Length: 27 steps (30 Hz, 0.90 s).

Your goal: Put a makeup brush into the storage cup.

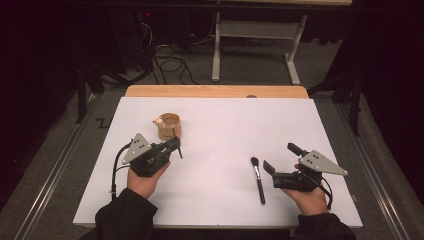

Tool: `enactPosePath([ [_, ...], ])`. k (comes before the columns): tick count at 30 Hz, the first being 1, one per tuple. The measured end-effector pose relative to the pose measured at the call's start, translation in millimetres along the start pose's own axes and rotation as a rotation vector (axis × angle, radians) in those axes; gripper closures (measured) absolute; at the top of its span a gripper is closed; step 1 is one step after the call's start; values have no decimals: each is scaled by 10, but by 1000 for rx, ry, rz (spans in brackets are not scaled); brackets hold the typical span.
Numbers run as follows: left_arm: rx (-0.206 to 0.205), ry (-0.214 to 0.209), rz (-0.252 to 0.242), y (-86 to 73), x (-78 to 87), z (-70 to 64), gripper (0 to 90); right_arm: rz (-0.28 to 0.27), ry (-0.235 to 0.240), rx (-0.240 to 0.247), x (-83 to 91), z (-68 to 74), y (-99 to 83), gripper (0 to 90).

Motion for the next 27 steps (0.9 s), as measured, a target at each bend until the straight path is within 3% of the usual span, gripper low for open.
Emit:
enactPosePath([
  [17,10,102,-28,99,197,379,829,15,-31,4,51,-111,-70,3],
  [27,14,138,-30,101,253,504,830,18,-34,6,54,-118,-76,3],
])
Point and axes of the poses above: each handheld gripper's, and its own axes: x roughly backward along the jaws, y roughly out of its top, z roughly to its left, the point moved 8 cm from there along -x, roughly forward along the jaws, and after that the axes turned 8 degrees about -z, right-handed, at the moved point
